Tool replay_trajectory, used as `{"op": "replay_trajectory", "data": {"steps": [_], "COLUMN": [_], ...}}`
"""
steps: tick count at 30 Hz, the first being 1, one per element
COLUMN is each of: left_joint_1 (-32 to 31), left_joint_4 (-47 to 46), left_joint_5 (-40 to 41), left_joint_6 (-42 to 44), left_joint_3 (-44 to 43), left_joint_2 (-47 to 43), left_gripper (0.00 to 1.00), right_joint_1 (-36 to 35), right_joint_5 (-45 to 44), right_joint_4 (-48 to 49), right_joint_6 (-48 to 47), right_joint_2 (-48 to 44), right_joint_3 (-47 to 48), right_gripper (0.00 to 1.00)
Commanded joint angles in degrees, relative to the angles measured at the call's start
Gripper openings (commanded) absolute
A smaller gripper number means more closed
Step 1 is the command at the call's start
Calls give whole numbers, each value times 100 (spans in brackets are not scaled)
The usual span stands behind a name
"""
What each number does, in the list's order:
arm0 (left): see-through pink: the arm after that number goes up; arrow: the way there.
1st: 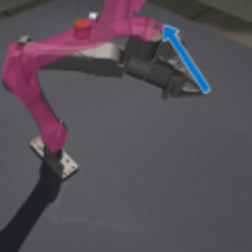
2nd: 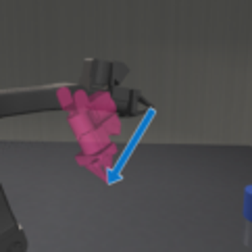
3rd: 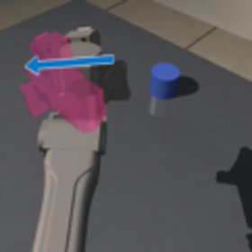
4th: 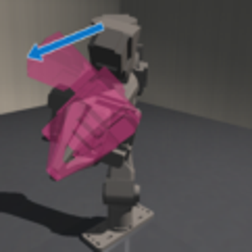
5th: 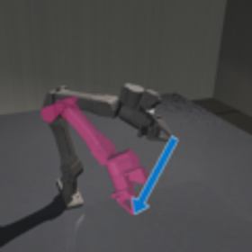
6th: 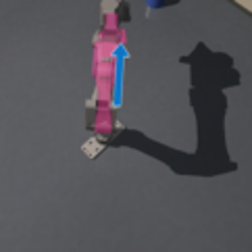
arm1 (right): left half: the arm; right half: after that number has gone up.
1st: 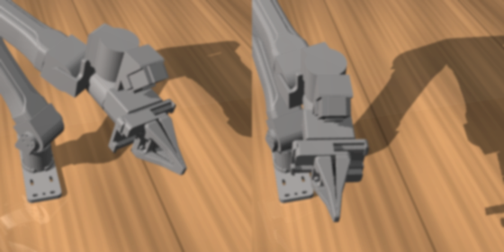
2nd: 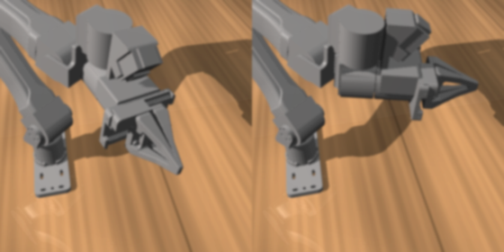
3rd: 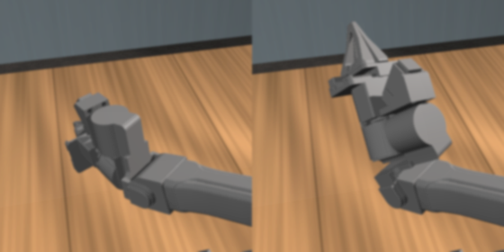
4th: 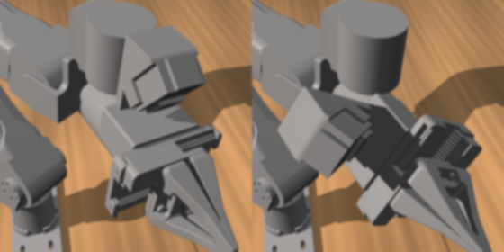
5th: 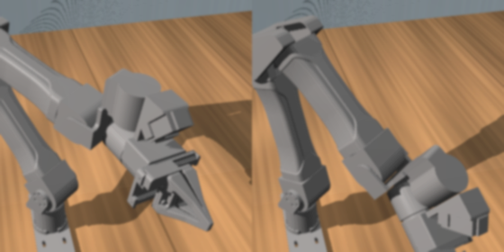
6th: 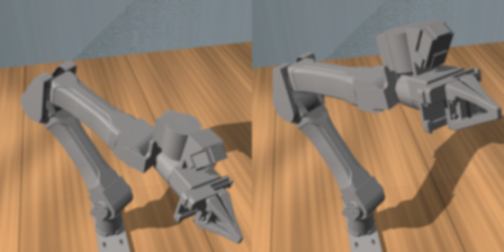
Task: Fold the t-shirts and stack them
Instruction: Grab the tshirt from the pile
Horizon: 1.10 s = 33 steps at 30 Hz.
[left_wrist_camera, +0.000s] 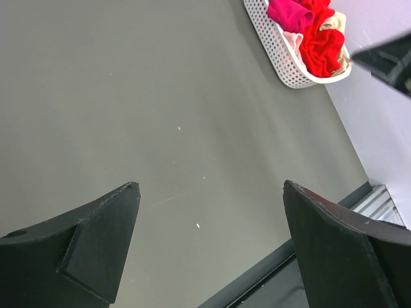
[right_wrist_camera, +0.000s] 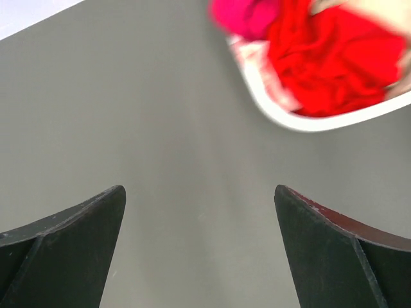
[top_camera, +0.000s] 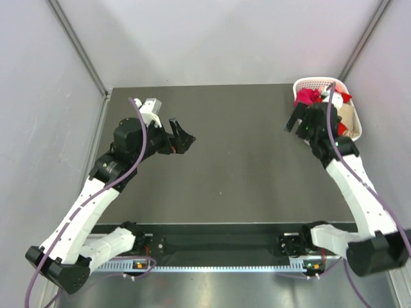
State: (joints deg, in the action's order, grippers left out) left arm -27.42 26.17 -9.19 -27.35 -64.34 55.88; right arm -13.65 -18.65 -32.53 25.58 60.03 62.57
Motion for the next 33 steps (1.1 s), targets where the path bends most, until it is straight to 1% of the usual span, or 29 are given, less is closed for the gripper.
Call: {"op": "replay_trajectory", "data": {"steps": [1,2,3,4,5,6,7,8,9,11,15,18,22,24,27,28,30,31,32,33], "left_joint_1": [9,9,17,9,17,17,9,17,17,9,9,17,17,17,17,9,17,9,9,17], "left_joint_4": [-68,-69,-69,-42,-33,-33,-33,-42,-42,-68,-200,-244,-271,-297,-288,-271,-236,-201,-174,-174], "left_joint_5": [-22,22,84,145,215,233,242,268,277,312,243,207,198,216,304,313,339,339,365,374], "left_joint_6": [2,11,11,11,19,37,55,72,81,90,90,72,64,64,107,116,151,160,178,178], "left_joint_3": [193,254,351,386,413,448,457,466,466,483,580,624,650,694,686,686,633,615,580,580], "left_joint_2": [-261,-288,-340,-341,-341,-358,-341,-332,-314,-279,-165,-51,28,37,55,72,81,99,81,90], "left_gripper": [97,97,97,97,97,97,97,97,97,97,97,97,97,97,97,97,97,97,97,97], "right_joint_1": [669,879,1238,1320,1626,1968,2119,2251,2479,2665,2938,3061,3079,3088,3096,3096,3114,3105,3105,3105], "right_joint_5": [-606,-500,-447,-437,-376,-315,-236,-61,10,255,511,933,1345,1452,1470,1418,1417,1461,1479,1496], "right_joint_4": [237,300,352,518,607,686,757,897,959,1247,1881,2320,2717,2848,2919,2850,2657,2395,2279,2147], "right_joint_6": [-431,-475,-484,-519,-537,-546,-528,-493,-458,-361,-317,-273,-247,-212,-177,-177,-176,-185,-185,-185], "right_joint_2": [570,693,938,1053,1159,1412,1545,1669,1913,2108,2504,2750,3014,3164,3322,3366,3454,3454,3376,3297], "right_joint_3": [642,660,678,643,617,608,582,590,608,617,529,529,564,599,642,695,1046,1195,1353,1642], "right_gripper": [100,96,94,91,85,82,79,73,72,69,68,68,65,62,50,39,22,7,0,0]}}
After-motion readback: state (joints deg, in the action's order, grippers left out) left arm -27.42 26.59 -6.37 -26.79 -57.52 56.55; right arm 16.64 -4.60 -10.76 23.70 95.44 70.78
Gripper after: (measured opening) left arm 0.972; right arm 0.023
